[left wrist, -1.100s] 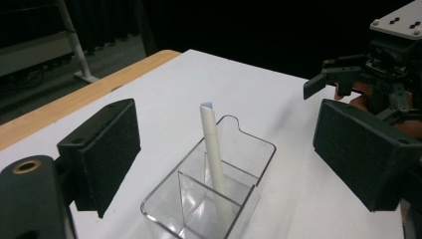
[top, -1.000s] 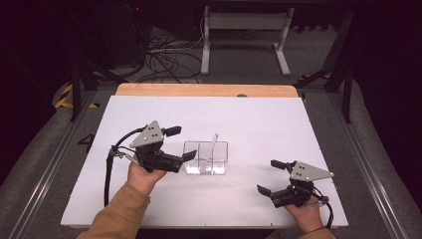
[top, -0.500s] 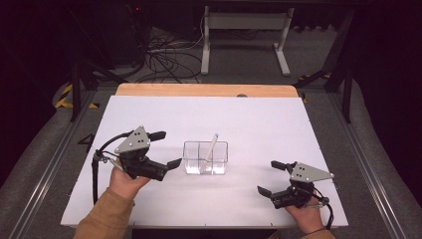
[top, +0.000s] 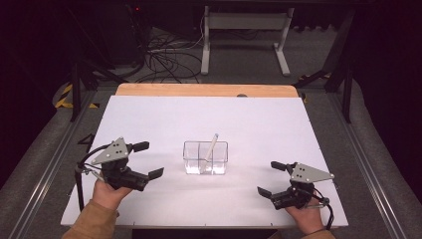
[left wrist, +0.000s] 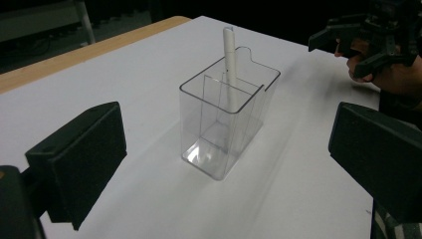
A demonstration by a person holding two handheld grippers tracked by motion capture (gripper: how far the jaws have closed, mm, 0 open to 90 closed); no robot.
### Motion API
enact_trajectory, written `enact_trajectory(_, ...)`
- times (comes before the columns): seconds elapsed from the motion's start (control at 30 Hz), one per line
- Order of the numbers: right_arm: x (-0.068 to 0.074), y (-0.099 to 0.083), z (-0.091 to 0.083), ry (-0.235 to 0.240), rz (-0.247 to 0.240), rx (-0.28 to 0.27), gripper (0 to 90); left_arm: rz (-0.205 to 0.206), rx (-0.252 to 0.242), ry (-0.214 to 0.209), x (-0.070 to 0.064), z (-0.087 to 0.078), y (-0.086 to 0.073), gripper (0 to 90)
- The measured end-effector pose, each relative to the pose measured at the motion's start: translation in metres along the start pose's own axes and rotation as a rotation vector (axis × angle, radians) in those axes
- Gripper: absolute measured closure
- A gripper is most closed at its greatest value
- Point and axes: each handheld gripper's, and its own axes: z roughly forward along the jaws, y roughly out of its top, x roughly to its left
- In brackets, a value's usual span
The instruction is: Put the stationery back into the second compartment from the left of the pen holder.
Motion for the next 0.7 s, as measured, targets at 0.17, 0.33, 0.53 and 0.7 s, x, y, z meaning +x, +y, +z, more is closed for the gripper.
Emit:
enact_trajectory(0.17, 0.000, 0.000, 0.000, -0.001, 0.000, -0.003, 3.1, 0.017, 0.021, 0.029, 0.002, -0.006, -0.020, 2.8)
enact_trajectory(0.33, 0.000, 0.000, 0.000, 0.000, 0.002, -0.001, 3.1, 0.010, 0.027, 0.034, 0.001, -0.008, -0.037, 3.1)
enact_trajectory(0.53, 0.001, 0.000, 0.001, 0.004, 0.001, 0.000, 3.0, -0.001, 0.027, 0.046, 0.002, -0.011, -0.055, 3.1)
enact_trajectory(0.7, 0.001, 0.000, 0.000, 0.004, -0.001, 0.000, 3.0, -0.034, 0.042, 0.052, 0.003, -0.011, -0.070, 3.1)
